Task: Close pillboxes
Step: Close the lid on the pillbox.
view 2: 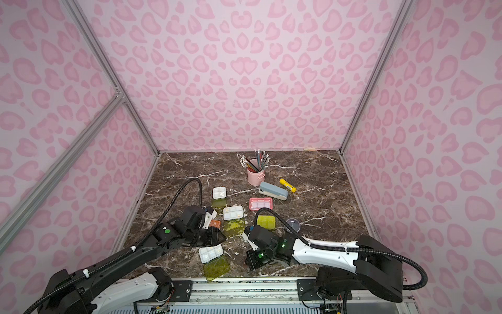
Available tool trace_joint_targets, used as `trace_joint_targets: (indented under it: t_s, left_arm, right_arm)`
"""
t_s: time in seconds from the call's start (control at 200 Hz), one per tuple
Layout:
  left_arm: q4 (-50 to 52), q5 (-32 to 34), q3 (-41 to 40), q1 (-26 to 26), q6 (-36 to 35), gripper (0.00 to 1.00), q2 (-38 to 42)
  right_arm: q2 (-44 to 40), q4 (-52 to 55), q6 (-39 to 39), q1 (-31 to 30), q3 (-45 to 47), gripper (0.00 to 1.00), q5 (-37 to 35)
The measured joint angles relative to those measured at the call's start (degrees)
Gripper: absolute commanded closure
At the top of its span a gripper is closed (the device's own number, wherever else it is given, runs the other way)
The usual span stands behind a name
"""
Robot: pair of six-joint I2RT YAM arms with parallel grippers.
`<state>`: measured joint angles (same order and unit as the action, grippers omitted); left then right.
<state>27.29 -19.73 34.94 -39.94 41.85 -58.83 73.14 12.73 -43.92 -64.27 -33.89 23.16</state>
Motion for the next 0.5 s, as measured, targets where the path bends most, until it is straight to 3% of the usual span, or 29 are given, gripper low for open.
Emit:
trace_joint_targets:
  t_s: [0.505]
  left_arm:
    - [0.0,-0.9,0.0,0.1,0.0,0.46,-1.9]
  right_arm:
    - [1.4,-2.2,0.5,1.0,0.8,1.0,1.0]
